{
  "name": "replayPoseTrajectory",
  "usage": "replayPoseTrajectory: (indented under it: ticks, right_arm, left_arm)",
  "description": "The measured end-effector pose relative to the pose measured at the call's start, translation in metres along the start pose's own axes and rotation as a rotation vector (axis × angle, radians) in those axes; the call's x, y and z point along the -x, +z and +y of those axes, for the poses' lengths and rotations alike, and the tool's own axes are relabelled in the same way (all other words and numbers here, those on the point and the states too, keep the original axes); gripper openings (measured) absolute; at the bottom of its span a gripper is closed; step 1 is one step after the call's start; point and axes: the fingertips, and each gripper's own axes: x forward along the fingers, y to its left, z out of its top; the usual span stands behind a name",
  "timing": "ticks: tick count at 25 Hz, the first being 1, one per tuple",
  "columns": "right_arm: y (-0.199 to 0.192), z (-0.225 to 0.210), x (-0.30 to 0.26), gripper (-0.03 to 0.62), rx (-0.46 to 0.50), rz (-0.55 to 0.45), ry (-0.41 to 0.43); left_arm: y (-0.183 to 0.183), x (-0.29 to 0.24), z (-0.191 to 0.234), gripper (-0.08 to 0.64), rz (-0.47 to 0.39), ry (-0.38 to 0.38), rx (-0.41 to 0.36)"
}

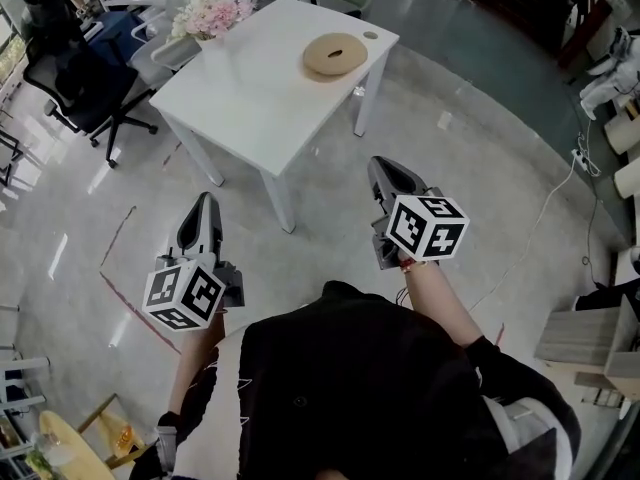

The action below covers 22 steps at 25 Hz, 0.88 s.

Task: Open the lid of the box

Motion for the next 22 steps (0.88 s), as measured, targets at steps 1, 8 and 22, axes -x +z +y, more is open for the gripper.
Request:
replayPoseTrajectory:
  ticks: [1, 8, 22]
  right_arm:
    - [-0.002, -0.001, -0.002, 0.005, -0.001, 0.008, -0.002]
    - [-0.007, -0.011, -0.021, 0.005, 0.007, 0.025, 0.004]
    - [0.009, -0.044, -0.102, 0.005, -0.008, 0.067, 0.057]
  left_arm:
    - [-0.003, -0.001, 0.001, 0.011, 0.007, 0.002, 0.006]
    - [-0.020, -0.019, 0.004, 0.011, 0.025, -0.004, 0.024]
    - [-0.014, -0.096, 0.017, 0.011, 0.029, 0.030, 0.022]
